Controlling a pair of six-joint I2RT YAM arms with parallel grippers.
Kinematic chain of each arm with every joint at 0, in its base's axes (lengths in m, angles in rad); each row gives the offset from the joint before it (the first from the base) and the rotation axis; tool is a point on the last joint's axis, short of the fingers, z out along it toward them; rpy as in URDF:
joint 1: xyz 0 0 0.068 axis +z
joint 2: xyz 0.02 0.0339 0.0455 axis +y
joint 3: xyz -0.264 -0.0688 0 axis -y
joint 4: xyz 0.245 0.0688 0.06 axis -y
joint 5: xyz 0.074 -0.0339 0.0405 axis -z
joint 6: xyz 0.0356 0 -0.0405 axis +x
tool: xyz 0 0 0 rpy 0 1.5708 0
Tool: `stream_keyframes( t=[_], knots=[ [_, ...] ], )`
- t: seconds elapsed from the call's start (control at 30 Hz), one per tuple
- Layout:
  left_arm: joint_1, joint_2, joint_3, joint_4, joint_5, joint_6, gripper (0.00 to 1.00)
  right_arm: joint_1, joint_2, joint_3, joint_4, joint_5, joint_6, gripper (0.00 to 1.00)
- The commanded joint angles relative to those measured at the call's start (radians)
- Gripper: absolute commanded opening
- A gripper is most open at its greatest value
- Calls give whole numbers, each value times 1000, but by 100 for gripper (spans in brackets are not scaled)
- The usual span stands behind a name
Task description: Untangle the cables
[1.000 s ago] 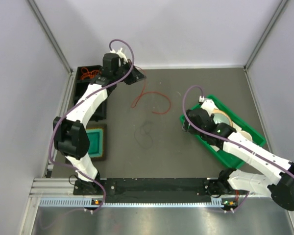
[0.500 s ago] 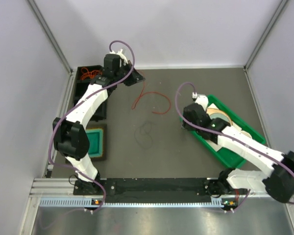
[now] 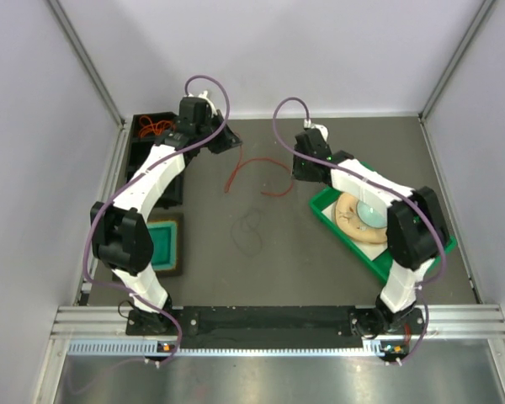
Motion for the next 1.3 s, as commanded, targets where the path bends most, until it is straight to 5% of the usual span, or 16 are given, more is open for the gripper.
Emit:
stream_keyframes(
  t=[0.0,0.6,1.27],
  knots=[
    [9,-39,-9,14,15,5,0,-12,124,155,3,-29,-38,39],
    [33,-52,-13,10,39,9,0,-38,395,313,-43,20,-51,36],
    [41,-72,-26,5,41,11,0,-52,451,318,-40,6,-42,0]
  ],
)
